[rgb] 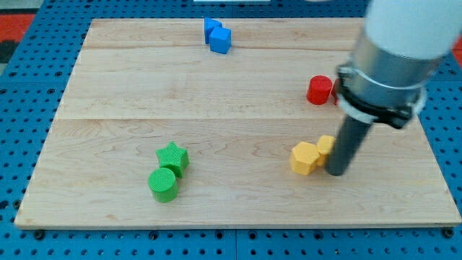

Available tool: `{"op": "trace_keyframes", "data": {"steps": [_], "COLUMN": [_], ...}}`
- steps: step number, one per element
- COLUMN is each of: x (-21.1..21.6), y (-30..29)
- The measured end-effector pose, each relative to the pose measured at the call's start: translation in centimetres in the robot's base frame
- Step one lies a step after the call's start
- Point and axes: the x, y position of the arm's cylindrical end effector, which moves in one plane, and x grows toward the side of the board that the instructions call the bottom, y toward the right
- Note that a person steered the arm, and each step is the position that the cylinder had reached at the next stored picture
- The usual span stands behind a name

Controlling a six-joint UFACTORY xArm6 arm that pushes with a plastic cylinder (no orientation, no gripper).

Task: Move the yellow heart diagonally top left to the yellow hexagon

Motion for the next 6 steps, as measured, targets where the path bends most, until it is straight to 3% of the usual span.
{"op": "trace_keyframes", "data": {"steps": [1,2,4,6], "x": [-2.3,1.3,-4.8,-12.1], "y": [-1.5,1.5,1.1,-5.3]}}
